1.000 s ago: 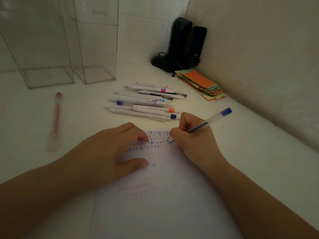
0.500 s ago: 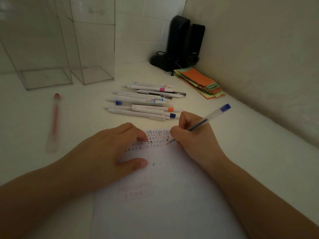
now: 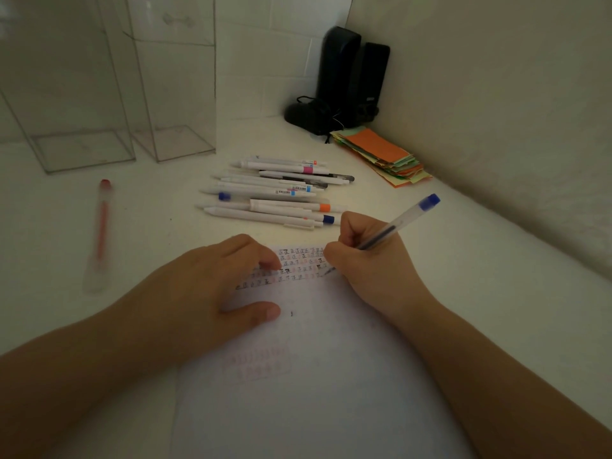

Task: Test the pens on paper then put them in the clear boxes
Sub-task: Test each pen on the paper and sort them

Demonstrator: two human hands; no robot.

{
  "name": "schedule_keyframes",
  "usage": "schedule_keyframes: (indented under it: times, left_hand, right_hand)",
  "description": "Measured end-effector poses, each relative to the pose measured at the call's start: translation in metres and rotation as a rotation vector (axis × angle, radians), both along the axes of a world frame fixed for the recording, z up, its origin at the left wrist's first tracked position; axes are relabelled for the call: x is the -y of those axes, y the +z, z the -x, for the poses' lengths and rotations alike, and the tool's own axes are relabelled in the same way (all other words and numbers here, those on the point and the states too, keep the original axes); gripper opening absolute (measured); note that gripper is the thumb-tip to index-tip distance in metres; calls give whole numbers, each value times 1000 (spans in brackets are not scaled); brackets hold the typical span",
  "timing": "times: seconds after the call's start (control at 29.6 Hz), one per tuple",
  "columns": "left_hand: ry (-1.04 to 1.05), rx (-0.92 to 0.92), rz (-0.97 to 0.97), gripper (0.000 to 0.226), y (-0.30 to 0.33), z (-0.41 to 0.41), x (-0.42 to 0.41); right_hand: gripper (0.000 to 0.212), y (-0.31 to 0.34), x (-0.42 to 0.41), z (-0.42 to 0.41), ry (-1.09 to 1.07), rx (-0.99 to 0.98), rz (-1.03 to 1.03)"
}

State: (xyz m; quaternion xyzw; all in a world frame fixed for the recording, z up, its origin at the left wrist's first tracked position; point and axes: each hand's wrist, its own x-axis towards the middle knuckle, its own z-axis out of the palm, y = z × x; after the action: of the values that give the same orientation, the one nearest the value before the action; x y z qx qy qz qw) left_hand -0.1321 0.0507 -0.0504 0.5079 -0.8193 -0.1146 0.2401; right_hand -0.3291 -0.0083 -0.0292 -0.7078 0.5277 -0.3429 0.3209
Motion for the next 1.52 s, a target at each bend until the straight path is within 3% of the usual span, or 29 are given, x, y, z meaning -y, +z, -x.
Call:
schedule_keyframes:
  times: [0.07,0.17,0.24,0.44,0.51,0.74,0.85,1.05,1.39,1.52]
  left_hand:
    - [-4,0,2,44,0,0,-1]
    - [-3,-62,0,36,-1,1,-2]
    - [36,-149,-12,39,-1,2,-3]
    - [72,-237,-40,19,8,6,-3]
    - [72,-225,-38,22,11,6,-4]
    - [43,-225,-43,14,16,6,-6]
    - [49,-230,-28,10,13,5,-6]
    - [-47,-193,89,26,9,12,-7]
    - [-104,-265,63,19,11,16,-10]
    - [-46,-74,188,10,17,14,-8]
  right_hand:
    - [25,2,0,2,-30,92,-29]
    - [26,7,0,11,-84,440,-155]
    - [23,12,-4,12,-12,557,-208]
    - [17,13,-21,0,402,571,-311]
    - [16,11,-21,-2,450,593,-331]
    - [31,9,-19,-4,391,610,-332]
    - [31,8,-19,-4,416,577,-318]
    - [26,7,-23,-5,457,428,-283]
    - [26,7,-27,-7,497,464,-250]
    - [60,5,-20,-12,441,441,-238]
